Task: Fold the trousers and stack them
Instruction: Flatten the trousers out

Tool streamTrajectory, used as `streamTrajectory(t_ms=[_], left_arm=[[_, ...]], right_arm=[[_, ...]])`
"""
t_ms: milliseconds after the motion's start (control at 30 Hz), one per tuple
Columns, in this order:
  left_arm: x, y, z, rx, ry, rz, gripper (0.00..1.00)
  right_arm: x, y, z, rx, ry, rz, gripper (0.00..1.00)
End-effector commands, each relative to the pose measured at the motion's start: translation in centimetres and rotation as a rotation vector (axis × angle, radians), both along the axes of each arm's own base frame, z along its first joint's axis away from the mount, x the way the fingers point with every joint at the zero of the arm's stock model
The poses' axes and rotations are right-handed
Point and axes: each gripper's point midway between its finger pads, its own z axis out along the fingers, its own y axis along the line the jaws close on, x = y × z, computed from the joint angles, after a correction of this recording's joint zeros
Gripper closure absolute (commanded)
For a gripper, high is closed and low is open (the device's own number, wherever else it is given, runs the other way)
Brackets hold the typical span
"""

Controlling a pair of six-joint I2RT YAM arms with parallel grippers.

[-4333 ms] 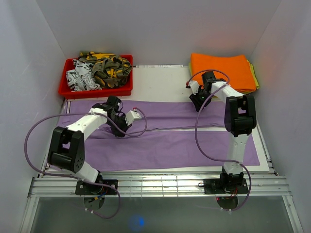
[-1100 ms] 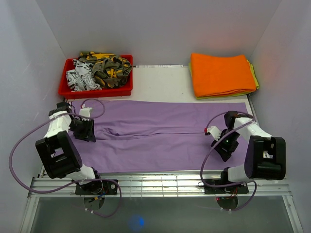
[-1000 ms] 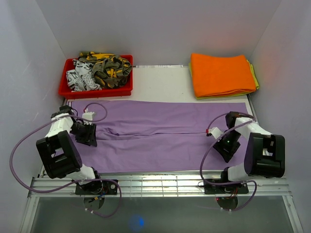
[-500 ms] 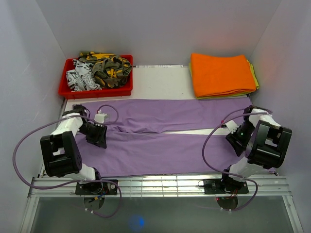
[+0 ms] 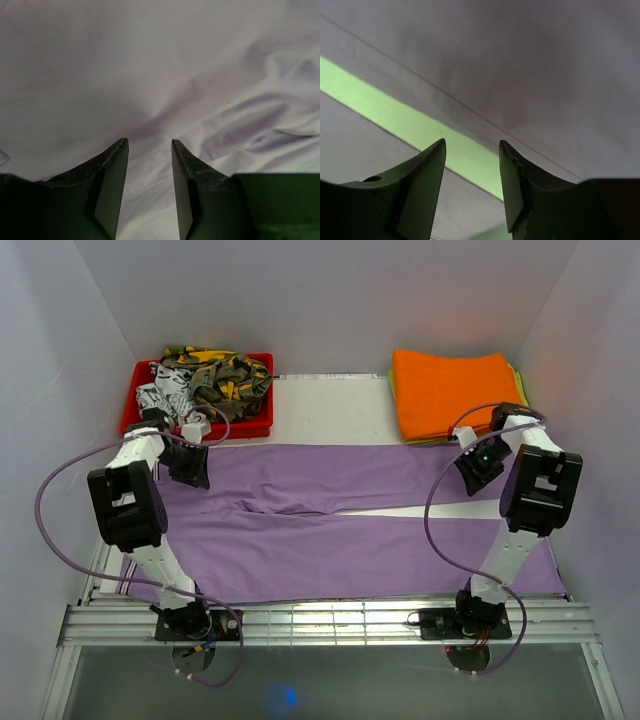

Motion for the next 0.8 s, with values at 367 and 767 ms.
streamTrajectory(t_ms=[367,767], left_arm=[[-4.7,8.8,-5.7,0.113,0.187,0.085,0.60],[-6.6,12.0,-3.1,0.185,0.141,-0.002,0.59]], right_arm=[[-11.1,1.4,-6.9,-0.012,0.285,0.065,0.54],[-9.3,3.0,-0.3,0.084,0.176,0.127,0.45]])
